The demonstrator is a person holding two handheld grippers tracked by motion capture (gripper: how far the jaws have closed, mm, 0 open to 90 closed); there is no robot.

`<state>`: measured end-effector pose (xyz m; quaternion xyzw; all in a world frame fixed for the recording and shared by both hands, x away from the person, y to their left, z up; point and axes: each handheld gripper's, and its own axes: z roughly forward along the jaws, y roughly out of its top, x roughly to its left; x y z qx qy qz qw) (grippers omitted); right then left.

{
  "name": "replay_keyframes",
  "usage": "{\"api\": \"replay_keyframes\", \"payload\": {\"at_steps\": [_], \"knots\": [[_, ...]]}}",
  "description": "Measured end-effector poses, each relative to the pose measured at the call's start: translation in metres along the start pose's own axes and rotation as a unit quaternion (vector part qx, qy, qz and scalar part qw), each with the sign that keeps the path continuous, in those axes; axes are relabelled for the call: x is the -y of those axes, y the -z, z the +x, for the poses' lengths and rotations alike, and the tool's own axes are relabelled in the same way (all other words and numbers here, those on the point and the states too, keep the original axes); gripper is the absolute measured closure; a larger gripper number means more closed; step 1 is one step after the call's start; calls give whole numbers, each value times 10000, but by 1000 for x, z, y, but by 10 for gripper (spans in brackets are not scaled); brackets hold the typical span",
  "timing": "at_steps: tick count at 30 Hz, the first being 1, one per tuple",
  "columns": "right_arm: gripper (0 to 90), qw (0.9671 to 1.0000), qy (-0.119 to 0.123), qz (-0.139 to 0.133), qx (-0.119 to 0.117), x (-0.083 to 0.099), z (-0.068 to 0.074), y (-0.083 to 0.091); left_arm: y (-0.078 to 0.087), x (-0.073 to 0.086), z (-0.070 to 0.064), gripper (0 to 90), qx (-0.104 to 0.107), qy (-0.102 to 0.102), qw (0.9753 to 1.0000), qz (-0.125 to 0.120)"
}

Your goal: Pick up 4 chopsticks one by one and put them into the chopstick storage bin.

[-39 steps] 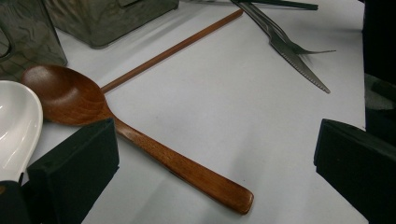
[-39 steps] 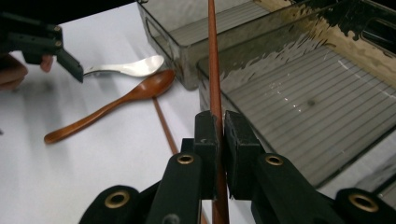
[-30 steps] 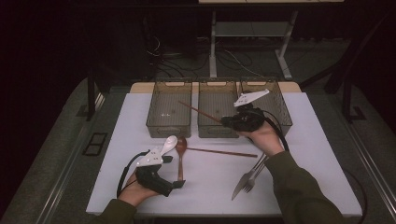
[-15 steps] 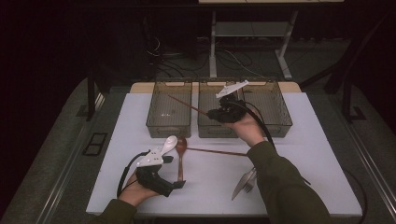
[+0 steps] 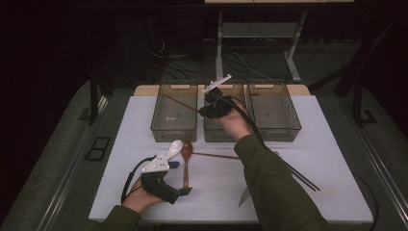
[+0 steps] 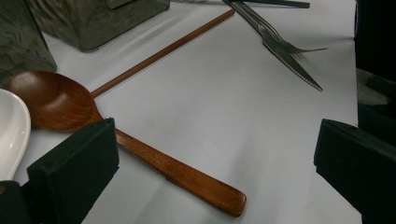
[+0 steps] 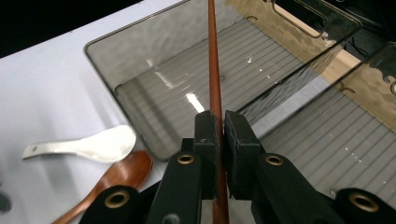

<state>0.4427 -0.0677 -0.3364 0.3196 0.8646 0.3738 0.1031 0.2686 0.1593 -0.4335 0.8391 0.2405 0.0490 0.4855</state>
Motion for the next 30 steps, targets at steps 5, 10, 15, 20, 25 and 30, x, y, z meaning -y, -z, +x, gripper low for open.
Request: {"api": "replay_keyframes", "payload": {"at_steps": [5, 10, 15, 20, 25, 30], "knots": [[842, 9999, -68, 41, 110, -11, 2, -15, 0, 0, -1, 0, 19, 41, 10000, -60], [842, 9994, -200, 77, 271, -18, -1, -30, -1, 0, -2, 0, 36, 5, 10000, -19], [842, 9989, -268, 177, 328, -23, 2, -44, -1, 0, -1, 0, 39, -34, 10000, -13], [841, 9981, -394, 270, 399, -24, 5, -53, -1, -1, -3, 0, 51, -15, 10000, -24], [841, 9981, -373, 303, 384, -25, 8, -59, -1, -1, -2, 0, 77, -42, 10000, 15], [833, 9984, -363, 282, 332, -26, 10, -63, -1, -1, -2, 0, 93, -47, 9999, 16]]}}
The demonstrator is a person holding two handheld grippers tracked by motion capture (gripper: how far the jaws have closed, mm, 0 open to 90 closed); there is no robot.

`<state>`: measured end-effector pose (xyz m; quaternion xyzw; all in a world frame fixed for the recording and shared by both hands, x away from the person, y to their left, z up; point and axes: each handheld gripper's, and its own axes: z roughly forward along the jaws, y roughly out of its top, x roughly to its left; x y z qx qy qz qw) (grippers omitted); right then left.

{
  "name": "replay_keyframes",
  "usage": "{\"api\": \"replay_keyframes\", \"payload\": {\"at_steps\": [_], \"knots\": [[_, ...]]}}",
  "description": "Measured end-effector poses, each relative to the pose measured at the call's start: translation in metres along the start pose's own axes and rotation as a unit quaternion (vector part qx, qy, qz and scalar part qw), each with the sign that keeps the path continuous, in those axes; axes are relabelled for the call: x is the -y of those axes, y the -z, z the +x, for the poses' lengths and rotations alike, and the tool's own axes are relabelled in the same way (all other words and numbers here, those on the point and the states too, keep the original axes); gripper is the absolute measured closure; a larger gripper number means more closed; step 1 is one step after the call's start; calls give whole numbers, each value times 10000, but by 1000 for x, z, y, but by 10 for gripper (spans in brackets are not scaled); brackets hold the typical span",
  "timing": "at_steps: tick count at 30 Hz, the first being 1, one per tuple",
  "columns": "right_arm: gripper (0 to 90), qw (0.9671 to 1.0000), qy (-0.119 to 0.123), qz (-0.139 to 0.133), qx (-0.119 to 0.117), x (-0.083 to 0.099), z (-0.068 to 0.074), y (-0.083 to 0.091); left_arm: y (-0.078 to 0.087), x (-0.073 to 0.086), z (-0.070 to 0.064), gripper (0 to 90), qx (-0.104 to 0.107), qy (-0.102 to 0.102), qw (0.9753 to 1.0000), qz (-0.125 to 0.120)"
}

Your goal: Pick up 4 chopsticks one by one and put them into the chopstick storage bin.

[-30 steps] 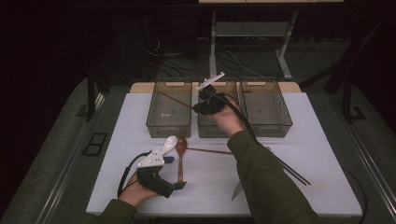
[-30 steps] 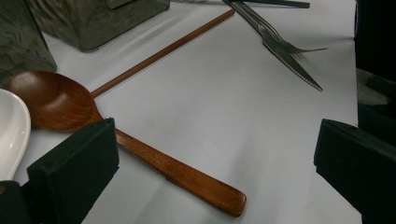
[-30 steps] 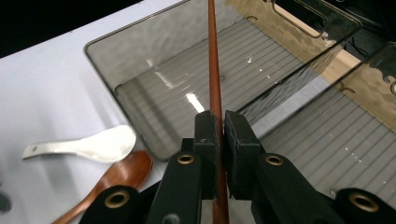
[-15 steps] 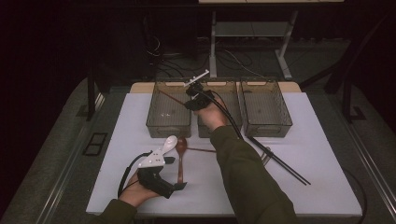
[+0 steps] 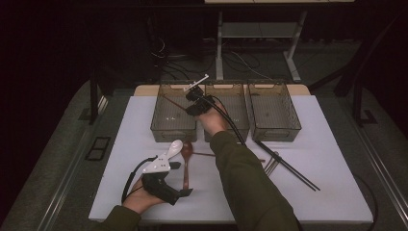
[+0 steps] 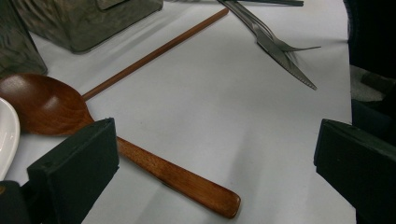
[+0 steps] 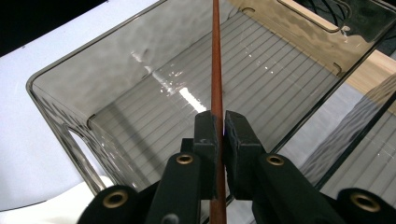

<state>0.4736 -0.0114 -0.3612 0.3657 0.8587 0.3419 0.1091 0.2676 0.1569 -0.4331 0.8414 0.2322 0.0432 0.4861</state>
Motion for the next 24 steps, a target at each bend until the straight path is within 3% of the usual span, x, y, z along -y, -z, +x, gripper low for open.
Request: {"api": "replay_keyframes", "payload": {"at_steps": [8, 19, 24], "knots": [[697, 9999, 77, -139, -9, 0, 0, 4, 0, 0, 0, 0, 1, -10, 10000, 4], [476, 9991, -21, -393, -173, 7, -5, 18, 0, 0, 0, 0, 3, -32, 10000, 34], [406, 9984, 194, -390, -347, 12, -4, 27, 1, 0, 1, 0, -4, -37, 10000, 39]]}}
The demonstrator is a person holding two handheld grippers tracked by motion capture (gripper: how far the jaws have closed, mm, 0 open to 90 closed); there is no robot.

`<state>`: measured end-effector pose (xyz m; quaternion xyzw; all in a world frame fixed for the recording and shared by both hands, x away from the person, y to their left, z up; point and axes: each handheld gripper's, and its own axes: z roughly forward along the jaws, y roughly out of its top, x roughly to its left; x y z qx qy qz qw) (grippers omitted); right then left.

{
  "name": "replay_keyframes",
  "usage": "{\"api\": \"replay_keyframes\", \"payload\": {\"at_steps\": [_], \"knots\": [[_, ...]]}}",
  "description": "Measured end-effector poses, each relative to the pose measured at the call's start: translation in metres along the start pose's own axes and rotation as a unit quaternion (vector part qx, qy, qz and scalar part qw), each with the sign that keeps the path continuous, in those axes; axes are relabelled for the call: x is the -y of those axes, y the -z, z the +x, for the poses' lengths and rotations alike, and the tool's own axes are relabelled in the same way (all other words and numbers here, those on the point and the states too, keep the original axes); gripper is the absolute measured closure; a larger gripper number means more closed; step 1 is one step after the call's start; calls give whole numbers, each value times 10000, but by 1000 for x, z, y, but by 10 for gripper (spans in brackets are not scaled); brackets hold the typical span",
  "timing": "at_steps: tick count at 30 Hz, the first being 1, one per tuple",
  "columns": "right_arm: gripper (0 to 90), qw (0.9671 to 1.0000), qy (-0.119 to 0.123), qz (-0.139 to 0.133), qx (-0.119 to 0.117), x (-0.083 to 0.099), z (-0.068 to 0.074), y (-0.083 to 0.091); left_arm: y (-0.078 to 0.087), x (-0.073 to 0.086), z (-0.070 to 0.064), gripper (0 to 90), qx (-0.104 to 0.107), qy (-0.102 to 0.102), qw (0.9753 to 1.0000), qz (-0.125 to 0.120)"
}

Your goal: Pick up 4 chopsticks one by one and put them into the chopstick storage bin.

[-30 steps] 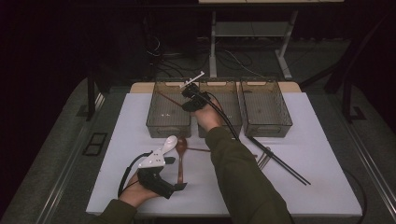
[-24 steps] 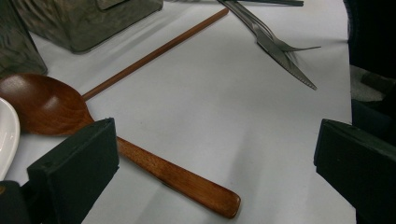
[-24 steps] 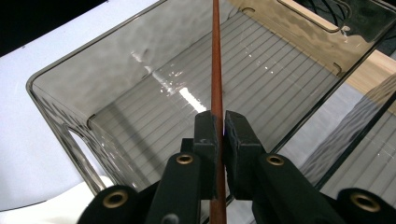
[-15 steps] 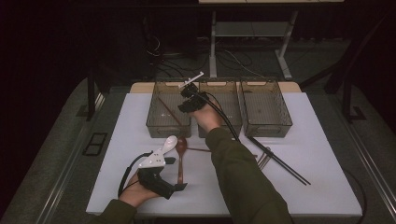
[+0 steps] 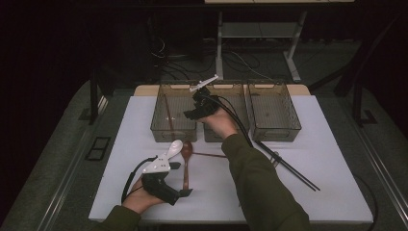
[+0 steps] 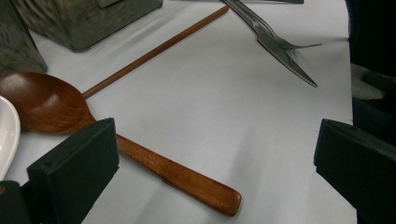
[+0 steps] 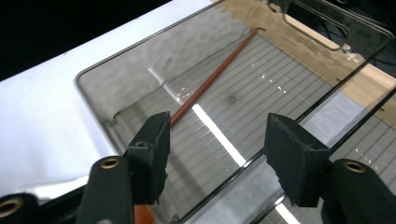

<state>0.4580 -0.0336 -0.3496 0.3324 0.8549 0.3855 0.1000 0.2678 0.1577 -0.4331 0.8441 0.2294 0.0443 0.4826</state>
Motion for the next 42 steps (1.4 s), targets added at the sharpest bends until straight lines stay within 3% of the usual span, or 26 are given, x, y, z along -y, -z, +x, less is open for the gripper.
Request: {"api": "replay_keyframes", "payload": {"at_steps": [7, 15, 19, 33, 42], "knots": [[398, 9982, 319, 41, -516, 13, 5, 17, 1, 0, 1, 0, -35, 78, 9999, -58], [360, 9951, 629, 28, -763, 38, 3, 43, 1, 1, 1, 0, -71, 81, 9999, -51], [327, 9941, 632, -51, -879, 52, 0, 55, 1, 1, 2, 0, -82, 100, 9999, -92], [410, 9933, 588, -249, -966, 115, -19, 91, 3, 2, 4, 0, -144, 100, 9998, -91], [462, 9941, 487, -224, -946, 150, -33, 106, 4, 2, 5, 0, -176, 150, 9997, -110]]}}
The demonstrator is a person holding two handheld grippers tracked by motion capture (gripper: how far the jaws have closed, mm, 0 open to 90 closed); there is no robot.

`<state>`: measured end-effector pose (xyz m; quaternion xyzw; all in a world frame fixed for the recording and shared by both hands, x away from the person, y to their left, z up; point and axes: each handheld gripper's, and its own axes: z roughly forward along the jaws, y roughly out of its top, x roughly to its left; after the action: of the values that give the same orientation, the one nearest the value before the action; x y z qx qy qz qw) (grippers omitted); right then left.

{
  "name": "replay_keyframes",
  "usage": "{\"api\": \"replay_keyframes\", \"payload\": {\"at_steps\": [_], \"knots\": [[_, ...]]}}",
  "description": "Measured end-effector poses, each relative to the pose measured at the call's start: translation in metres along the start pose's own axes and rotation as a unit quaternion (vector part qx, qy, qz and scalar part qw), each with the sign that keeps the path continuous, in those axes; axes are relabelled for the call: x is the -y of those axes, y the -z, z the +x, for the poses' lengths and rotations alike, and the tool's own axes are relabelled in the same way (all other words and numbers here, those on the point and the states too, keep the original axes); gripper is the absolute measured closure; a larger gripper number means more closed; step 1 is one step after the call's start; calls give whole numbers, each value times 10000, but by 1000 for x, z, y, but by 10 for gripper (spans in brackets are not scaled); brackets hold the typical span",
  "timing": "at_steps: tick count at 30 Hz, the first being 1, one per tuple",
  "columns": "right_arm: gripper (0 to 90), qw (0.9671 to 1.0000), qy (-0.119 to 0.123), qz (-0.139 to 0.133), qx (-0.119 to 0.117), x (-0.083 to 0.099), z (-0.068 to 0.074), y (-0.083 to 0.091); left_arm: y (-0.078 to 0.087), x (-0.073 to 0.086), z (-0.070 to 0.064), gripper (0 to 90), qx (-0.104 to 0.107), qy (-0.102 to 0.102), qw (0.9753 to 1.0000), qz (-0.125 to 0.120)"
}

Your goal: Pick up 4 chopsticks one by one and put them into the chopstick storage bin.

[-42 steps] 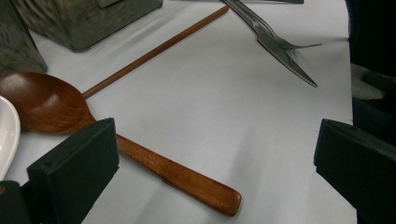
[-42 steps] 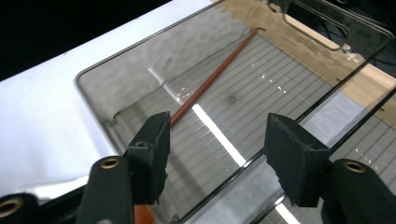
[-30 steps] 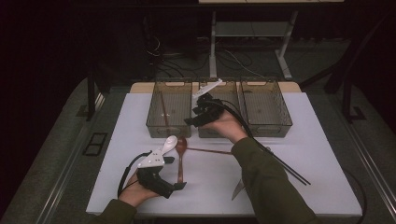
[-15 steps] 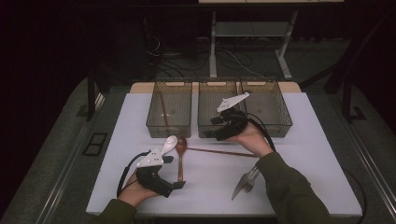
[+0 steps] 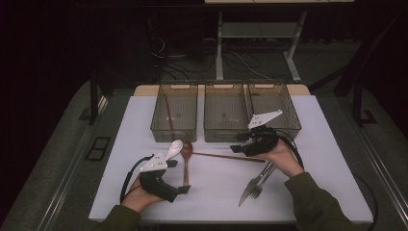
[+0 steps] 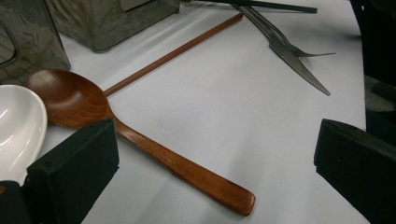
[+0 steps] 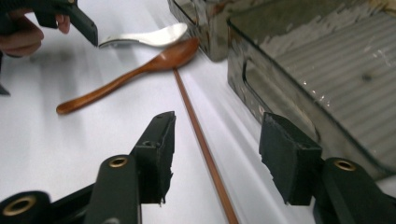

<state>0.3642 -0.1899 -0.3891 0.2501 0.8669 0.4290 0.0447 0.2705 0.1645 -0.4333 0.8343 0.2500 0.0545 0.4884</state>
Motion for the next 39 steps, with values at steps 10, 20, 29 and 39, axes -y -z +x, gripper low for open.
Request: {"api": "replay_keyframes", "payload": {"at_steps": [10, 20, 29, 39], "knots": [[537, 9999, 15, 54, 137, 29, -7, 19, 1, 1, 0, 0, -62, -5, 10000, 39], [642, 9998, -106, 170, 72, 49, -18, 22, 0, 2, 1, 0, -80, 22, 10000, 45], [717, 9988, 90, 479, -46, 47, -15, -6, 0, 1, 1, 0, -46, 13, 10000, 34], [767, 9974, 158, 697, -68, 50, -17, -21, 0, 2, 0, 0, -27, 10, 10000, 42]]}}
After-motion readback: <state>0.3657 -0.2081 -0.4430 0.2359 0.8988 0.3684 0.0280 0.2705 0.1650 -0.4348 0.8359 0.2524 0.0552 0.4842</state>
